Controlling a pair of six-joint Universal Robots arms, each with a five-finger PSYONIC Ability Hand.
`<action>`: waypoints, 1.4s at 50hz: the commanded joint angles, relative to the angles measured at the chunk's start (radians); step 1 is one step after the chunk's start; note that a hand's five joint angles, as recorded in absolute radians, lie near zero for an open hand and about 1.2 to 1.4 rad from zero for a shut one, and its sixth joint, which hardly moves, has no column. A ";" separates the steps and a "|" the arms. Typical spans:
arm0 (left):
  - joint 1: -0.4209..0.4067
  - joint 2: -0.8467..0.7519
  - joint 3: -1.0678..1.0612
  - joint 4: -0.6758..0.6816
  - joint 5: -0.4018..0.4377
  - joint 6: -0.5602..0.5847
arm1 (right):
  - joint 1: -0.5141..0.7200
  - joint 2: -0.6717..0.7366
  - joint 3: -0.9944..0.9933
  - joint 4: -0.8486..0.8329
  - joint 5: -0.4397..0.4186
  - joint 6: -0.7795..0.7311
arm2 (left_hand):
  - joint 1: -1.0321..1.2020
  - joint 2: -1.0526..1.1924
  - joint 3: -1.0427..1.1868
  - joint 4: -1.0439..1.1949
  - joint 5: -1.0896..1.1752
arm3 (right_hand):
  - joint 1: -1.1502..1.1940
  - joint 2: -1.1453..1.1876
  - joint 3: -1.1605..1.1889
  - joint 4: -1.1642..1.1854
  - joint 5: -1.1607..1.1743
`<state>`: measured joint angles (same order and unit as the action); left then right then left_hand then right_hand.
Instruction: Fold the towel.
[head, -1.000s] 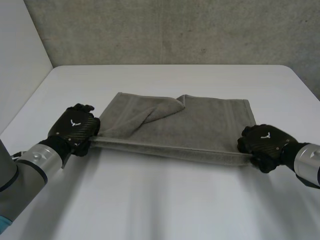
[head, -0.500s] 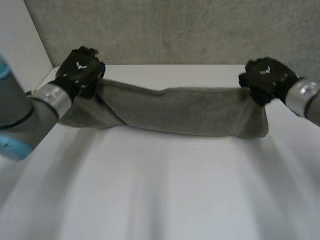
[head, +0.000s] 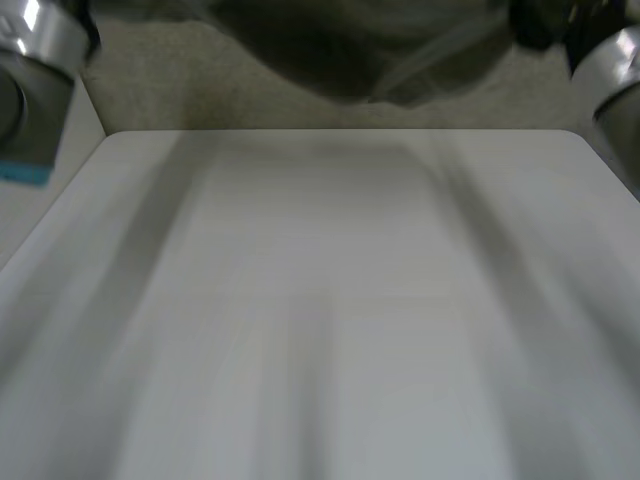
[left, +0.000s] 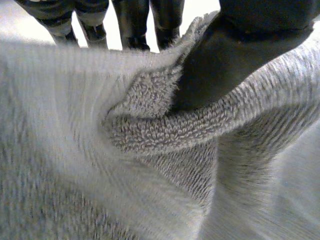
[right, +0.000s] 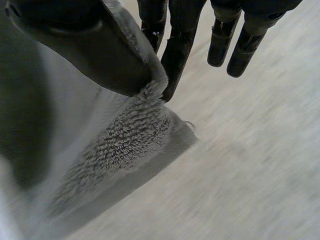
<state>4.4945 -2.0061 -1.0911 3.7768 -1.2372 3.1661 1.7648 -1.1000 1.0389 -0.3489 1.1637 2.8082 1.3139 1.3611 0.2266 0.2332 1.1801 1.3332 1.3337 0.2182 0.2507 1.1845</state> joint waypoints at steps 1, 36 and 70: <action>0.061 -0.017 -0.318 -0.017 0.093 0.147 | -0.024 -0.052 0.335 0.021 -0.074 -0.101 | 0.082 0.035 -0.052 -0.059 0.042 | 0.063 0.063 -0.044 -0.076 0.037; 0.061 -0.029 -0.753 -0.037 -0.073 0.479 | -0.165 -0.251 0.785 0.122 -0.162 -0.256 | -0.598 -0.646 -0.052 -0.059 -0.639 | 0.063 0.063 -0.044 -0.076 0.037; 0.166 0.556 -0.845 -0.285 0.019 0.485 | -0.266 -0.571 0.736 0.548 -0.179 -0.269 | 0.082 0.035 -0.052 -0.059 0.042 | 0.063 0.063 -0.044 -0.076 0.037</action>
<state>4.6090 -1.6463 -1.9063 3.6134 -1.2741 3.6694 1.5370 -1.5527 1.7736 0.0858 0.9980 2.5428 1.3041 1.3479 0.2266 0.2332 1.1421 1.3334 1.3376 0.2181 0.2507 1.1845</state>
